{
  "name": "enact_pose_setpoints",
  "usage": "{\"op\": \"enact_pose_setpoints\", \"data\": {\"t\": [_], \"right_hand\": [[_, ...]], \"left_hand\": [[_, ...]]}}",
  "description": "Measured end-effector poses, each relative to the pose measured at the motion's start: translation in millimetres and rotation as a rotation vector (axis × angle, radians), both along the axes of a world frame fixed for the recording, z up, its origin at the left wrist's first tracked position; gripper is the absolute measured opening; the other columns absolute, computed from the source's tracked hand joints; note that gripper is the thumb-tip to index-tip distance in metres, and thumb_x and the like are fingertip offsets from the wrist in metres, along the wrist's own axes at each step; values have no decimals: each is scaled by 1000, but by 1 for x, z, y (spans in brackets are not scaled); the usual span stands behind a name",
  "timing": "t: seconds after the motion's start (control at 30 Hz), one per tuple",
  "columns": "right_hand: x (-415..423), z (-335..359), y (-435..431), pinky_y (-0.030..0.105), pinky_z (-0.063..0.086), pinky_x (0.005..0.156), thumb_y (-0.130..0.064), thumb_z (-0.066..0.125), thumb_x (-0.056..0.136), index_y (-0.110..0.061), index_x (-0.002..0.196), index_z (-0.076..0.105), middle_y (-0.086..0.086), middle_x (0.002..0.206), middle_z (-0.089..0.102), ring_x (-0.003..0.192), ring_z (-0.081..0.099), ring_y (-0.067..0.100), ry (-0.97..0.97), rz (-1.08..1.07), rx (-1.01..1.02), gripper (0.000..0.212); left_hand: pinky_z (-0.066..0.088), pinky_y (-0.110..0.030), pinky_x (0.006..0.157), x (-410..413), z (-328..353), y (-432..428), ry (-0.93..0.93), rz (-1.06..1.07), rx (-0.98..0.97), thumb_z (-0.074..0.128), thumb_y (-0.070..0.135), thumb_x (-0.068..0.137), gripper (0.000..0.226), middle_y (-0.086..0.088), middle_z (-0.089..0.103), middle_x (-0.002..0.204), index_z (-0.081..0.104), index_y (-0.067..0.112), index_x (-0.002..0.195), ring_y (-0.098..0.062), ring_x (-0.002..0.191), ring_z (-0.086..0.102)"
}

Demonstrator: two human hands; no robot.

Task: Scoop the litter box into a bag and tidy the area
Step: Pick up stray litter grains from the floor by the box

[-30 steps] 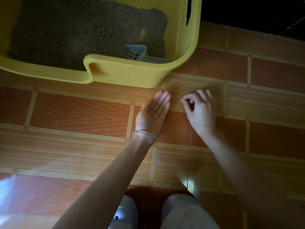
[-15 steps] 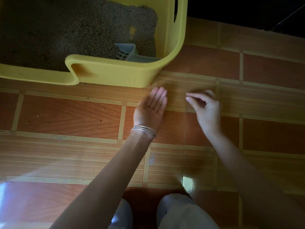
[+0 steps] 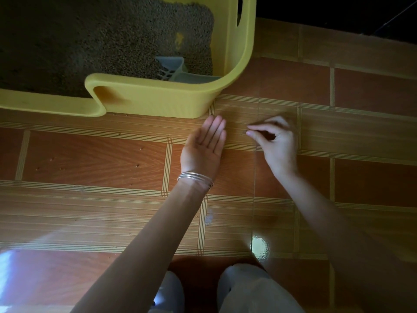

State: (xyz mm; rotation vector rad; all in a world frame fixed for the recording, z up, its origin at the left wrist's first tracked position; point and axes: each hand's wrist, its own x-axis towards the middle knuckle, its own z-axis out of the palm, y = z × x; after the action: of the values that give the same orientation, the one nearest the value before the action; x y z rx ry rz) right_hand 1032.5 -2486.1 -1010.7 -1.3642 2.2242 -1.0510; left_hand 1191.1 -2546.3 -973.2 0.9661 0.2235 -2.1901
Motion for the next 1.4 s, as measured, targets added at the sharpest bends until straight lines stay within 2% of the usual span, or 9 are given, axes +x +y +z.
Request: {"op": "enact_pose_setpoints", "data": {"t": [0.17,0.3,0.37,0.57,0.83,1.1,1.2,1.3,1.4], "right_hand": [[2,2,-4,38,46,76,-38,65,77,-17,83,74,0,80,61,83,56,23,81,36,17,24],[3,8,-3,14,43,73,-23,73,75,-10,87,74,2,84,60,80,54,6,-39,47,-14,18],[2,9,-2,10,42,73,-21,74,73,-10,93,73,-6,87,58,80,54,-2,-85,47,-22,23],[1,2,-3,39,50,76,-52,66,68,-20,102,71,-19,86,52,86,55,11,19,117,13,47],[9,-1,-5,50,46,72,-50,64,75,-23,85,75,-5,82,61,81,59,23,71,31,-53,31],[26,4,-4,34,32,75,-34,58,84,-18,75,66,-2,76,62,80,55,25,392,-21,37,20],[36,18,-9,37,41,75,-30,59,84,-14,77,66,0,78,61,79,54,24,189,54,-57,19],[54,34,-11,28,42,74,-25,66,81,-11,78,70,0,80,62,80,53,19,49,198,-128,15],[47,38,-8,28,44,77,-27,68,78,-14,84,74,-3,83,64,82,57,19,-21,140,-126,16]], "left_hand": [[47,-29,92,1,0,2,-6,-1,-8,26,18,101,39,-12,71,97,61,1,104,-16,107,59],[46,-29,94,2,0,2,-13,-13,-18,26,19,101,39,-12,71,97,62,2,103,-20,101,63],[45,-29,95,3,0,3,-15,-29,-26,26,19,101,40,-12,71,98,62,2,103,-21,100,63],[44,-30,97,4,-2,4,-10,-44,-36,26,20,101,39,-11,71,99,61,2,105,-20,100,64],[43,-30,98,3,-2,4,-6,-48,-37,26,20,101,39,-11,71,99,60,2,105,-20,101,62],[44,-29,96,2,-1,5,-13,-54,-45,26,20,101,39,-11,70,99,60,2,105,-17,104,62],[46,-27,92,0,-3,5,-5,-54,-29,25,21,101,40,-8,71,101,60,3,105,-14,101,64],[50,-24,84,-4,-3,7,-2,-66,-9,26,22,101,40,-8,72,94,61,4,103,-16,90,67],[47,-27,89,-6,0,9,15,-55,18,26,21,101,40,-11,71,95,61,2,103,-19,98,63]]}}
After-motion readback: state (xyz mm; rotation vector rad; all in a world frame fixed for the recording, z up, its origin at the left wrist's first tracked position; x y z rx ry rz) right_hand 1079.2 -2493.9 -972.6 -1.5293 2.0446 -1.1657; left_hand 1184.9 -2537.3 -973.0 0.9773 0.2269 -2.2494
